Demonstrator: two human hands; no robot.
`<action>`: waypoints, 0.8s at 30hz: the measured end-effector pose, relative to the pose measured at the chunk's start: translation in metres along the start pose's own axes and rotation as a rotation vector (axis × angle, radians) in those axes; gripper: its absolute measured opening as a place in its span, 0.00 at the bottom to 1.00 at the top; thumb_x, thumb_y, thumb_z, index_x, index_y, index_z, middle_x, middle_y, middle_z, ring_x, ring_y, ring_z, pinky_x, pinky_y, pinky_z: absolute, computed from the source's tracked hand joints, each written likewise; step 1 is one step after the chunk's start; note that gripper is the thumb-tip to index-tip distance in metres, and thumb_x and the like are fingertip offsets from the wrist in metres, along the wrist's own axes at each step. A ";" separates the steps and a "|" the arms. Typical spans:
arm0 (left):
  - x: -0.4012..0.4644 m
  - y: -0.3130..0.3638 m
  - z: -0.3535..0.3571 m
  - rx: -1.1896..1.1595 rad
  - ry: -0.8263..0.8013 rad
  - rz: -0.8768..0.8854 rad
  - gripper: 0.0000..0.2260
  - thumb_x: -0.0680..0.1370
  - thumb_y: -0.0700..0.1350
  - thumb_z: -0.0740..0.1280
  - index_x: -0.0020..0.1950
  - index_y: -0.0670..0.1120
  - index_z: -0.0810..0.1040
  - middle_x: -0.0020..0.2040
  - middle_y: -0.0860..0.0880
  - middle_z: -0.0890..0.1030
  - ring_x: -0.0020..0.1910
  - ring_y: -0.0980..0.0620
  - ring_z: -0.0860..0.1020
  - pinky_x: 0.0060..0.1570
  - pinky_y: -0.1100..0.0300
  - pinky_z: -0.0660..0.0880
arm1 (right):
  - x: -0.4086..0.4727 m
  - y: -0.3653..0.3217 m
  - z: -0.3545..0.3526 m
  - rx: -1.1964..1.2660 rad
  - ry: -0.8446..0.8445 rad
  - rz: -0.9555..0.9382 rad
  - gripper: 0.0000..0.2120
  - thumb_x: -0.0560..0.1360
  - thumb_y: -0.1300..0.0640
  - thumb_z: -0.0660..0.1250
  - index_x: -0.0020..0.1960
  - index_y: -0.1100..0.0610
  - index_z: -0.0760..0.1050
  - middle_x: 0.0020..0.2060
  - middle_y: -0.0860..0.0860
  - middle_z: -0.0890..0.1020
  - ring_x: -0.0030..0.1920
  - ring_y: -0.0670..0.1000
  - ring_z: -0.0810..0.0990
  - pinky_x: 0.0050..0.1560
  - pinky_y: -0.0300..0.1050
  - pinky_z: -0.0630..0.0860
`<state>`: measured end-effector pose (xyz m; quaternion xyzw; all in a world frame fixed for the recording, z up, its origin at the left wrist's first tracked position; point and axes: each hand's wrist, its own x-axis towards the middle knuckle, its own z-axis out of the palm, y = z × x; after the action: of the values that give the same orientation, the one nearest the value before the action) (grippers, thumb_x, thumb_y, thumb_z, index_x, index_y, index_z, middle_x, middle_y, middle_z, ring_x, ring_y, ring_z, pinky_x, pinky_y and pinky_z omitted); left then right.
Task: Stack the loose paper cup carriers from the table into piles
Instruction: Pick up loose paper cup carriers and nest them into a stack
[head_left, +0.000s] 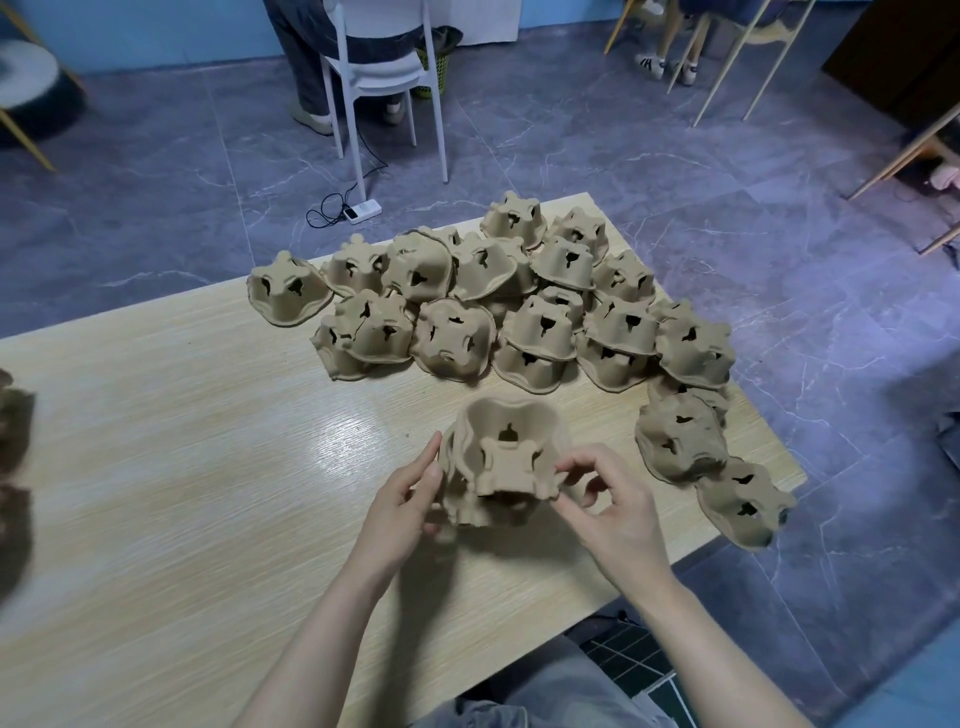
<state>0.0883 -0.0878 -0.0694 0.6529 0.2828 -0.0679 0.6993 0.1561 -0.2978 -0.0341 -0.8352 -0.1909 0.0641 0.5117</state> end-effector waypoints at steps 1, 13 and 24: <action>-0.001 0.002 0.001 -0.003 -0.004 0.000 0.14 0.82 0.53 0.59 0.67 0.65 0.72 0.65 0.60 0.75 0.51 0.64 0.79 0.46 0.58 0.78 | -0.001 0.002 0.003 -0.009 -0.015 -0.003 0.08 0.70 0.48 0.70 0.48 0.45 0.76 0.45 0.44 0.79 0.42 0.48 0.76 0.37 0.39 0.70; -0.006 0.010 0.004 -0.031 -0.020 -0.006 0.17 0.81 0.56 0.60 0.71 0.63 0.70 0.60 0.61 0.78 0.44 0.67 0.80 0.50 0.53 0.80 | -0.011 0.009 0.013 -0.142 -0.126 0.030 0.17 0.75 0.62 0.68 0.57 0.44 0.74 0.53 0.40 0.76 0.46 0.49 0.77 0.37 0.42 0.73; 0.000 0.001 0.006 -0.071 -0.011 -0.019 0.25 0.79 0.42 0.68 0.73 0.60 0.66 0.60 0.53 0.78 0.41 0.55 0.78 0.40 0.64 0.77 | -0.010 0.026 0.012 -0.144 -0.216 0.274 0.26 0.73 0.38 0.64 0.70 0.39 0.66 0.54 0.37 0.76 0.44 0.44 0.77 0.45 0.43 0.77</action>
<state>0.0907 -0.0935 -0.0687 0.6246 0.2874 -0.0677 0.7229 0.1493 -0.3021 -0.0635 -0.8760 -0.1334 0.2086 0.4138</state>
